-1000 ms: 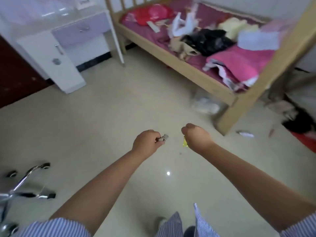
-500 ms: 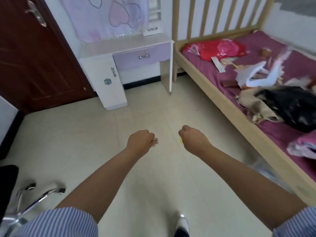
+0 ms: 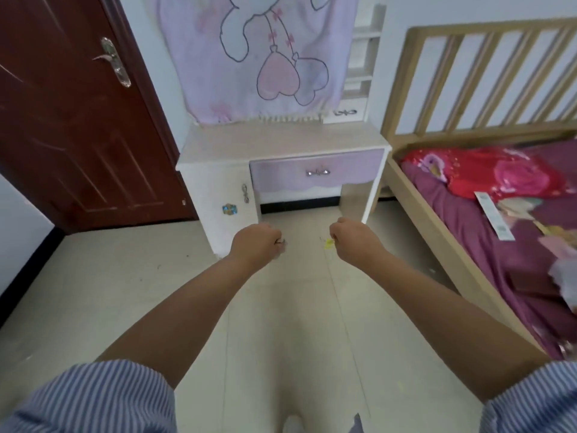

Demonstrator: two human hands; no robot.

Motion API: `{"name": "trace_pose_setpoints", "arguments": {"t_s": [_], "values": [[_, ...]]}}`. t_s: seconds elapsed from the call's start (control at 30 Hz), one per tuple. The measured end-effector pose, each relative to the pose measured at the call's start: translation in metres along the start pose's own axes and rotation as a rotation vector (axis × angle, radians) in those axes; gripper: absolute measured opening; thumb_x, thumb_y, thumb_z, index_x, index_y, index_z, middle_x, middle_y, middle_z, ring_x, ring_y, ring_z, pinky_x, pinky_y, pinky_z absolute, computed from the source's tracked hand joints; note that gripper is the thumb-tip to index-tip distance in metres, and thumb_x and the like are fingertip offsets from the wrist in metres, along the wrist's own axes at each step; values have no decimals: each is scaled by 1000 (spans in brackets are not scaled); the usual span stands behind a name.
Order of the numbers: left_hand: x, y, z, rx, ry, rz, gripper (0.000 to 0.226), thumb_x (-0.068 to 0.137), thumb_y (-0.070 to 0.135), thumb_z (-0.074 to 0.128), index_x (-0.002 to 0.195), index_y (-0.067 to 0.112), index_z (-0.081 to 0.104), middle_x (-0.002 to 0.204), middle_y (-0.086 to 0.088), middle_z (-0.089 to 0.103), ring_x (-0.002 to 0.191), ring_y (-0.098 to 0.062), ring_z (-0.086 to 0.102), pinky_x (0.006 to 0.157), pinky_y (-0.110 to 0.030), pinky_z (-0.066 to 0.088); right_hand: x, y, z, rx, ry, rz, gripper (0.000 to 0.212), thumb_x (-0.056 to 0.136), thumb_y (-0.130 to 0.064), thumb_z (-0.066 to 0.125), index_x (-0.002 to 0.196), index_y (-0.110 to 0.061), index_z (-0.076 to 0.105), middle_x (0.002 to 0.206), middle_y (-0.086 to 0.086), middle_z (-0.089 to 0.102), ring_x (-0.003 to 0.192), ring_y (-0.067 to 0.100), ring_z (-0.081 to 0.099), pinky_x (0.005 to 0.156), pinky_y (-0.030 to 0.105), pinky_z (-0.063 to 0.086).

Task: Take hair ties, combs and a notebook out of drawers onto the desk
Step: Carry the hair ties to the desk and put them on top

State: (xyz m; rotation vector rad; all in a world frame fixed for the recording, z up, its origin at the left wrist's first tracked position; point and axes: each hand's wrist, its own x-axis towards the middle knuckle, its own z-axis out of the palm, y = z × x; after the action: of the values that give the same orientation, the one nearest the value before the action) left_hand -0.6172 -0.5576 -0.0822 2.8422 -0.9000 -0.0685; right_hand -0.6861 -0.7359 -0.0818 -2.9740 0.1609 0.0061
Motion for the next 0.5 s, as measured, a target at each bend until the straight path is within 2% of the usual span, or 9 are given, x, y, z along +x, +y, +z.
{"name": "trace_pose_setpoints", "arguments": {"t_s": [0.1, 0.2, 0.3, 0.5], "values": [[90, -26, -8, -37, -25, -36, 31, 97, 27, 47, 95, 3, 66, 100, -15, 58, 94, -31, 60, 66, -28, 38, 84, 23, -10, 5, 16, 37, 19, 82, 7, 44, 94, 6, 59, 103, 20, 60, 91, 35, 58, 73, 40, 49], [176, -48, -8, -42, -74, -40, 31, 97, 28, 46, 97, 4, 64, 98, -14, 57, 97, -31, 60, 66, -30, 40, 168, 52, -13, 15, 22, 56, 19, 82, 7, 44, 90, 6, 61, 101, 21, 62, 89, 34, 59, 69, 36, 47], [266, -73, -2, -22, -91, -41, 29, 97, 25, 43, 99, 4, 64, 109, -15, 65, 102, -30, 59, 81, -34, 49, 261, 83, -13, 53, 20, 34, 21, 84, 5, 43, 92, 5, 63, 103, 21, 64, 94, 33, 58, 79, 37, 47], [432, -128, -3, -3, -152, -105, 29, 96, 26, 46, 106, 7, 65, 115, -17, 62, 107, -29, 58, 86, -34, 49, 457, 122, -19, 89, -18, -45, 19, 79, 1, 54, 94, 2, 67, 103, 22, 66, 97, 34, 60, 83, 37, 47]]}}
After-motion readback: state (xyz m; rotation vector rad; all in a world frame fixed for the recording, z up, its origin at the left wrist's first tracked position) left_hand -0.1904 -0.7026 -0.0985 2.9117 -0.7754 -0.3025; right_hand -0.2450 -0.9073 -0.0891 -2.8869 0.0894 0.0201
